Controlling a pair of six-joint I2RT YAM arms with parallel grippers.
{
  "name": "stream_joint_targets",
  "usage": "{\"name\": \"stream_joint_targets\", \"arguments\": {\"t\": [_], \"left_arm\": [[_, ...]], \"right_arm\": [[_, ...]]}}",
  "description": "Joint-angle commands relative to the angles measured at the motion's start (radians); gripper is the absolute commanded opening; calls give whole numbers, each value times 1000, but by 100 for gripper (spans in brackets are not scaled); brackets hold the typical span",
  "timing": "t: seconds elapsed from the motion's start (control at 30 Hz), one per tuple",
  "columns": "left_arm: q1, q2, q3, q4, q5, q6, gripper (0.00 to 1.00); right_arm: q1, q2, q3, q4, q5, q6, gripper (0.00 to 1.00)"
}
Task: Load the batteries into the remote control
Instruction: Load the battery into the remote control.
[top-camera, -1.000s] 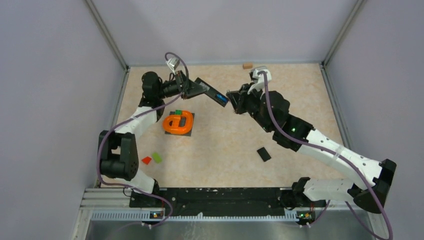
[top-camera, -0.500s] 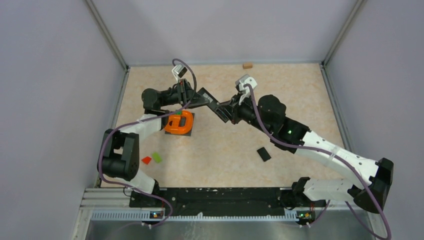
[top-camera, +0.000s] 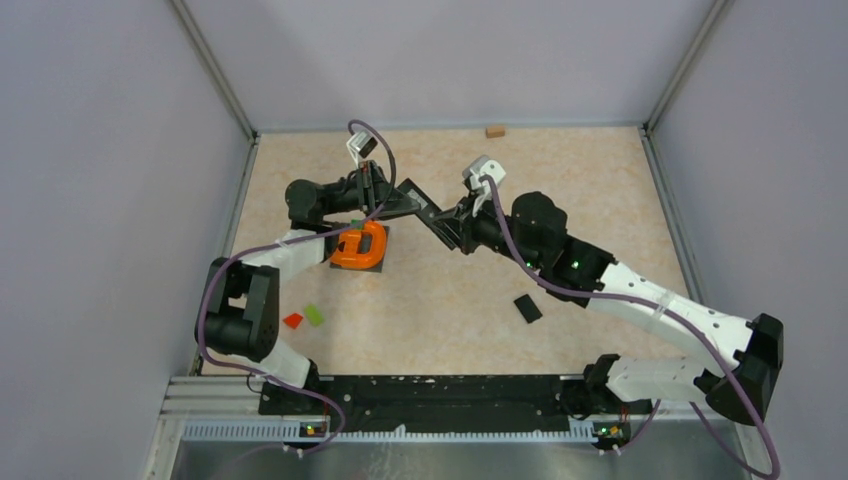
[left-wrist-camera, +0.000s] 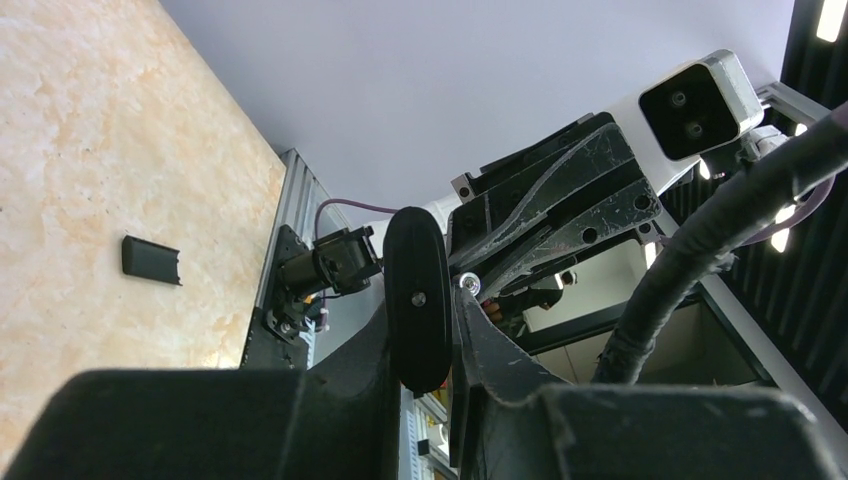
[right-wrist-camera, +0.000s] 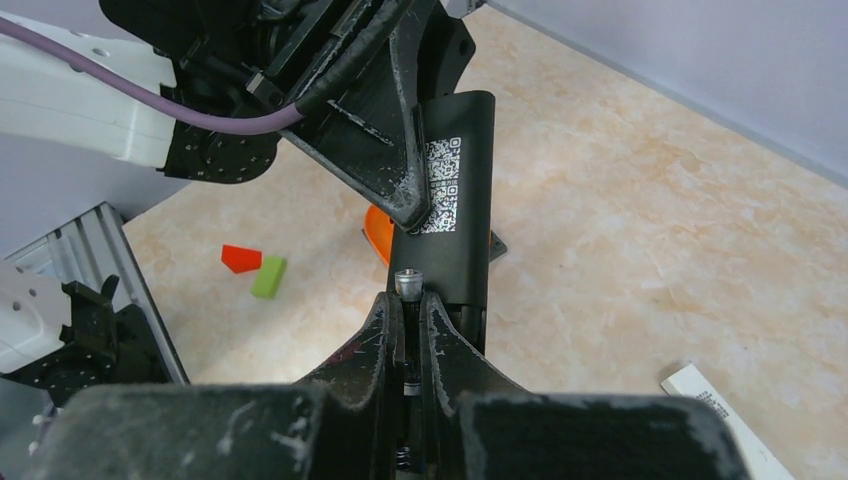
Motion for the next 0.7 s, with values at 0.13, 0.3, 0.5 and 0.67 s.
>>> {"name": "stream_joint_targets", "arguments": {"t": [0.13, 0.3, 0.5, 0.67], "left_arm": [[-4, 3, 10, -1, -9, 36, 0], [-4, 6, 12, -3, -8, 39, 0], [-4, 7, 11, -7, -8, 44, 0], [-4, 12, 12, -10, -11, 43, 0]], "right_arm": [[-1, -7, 5, -36, -17, -30, 0], [0, -11, 12, -87, -7, -34, 0], [0, -14, 16, -102, -11, -17, 0], [-1, -14, 18, -120, -9, 3, 0]]}}
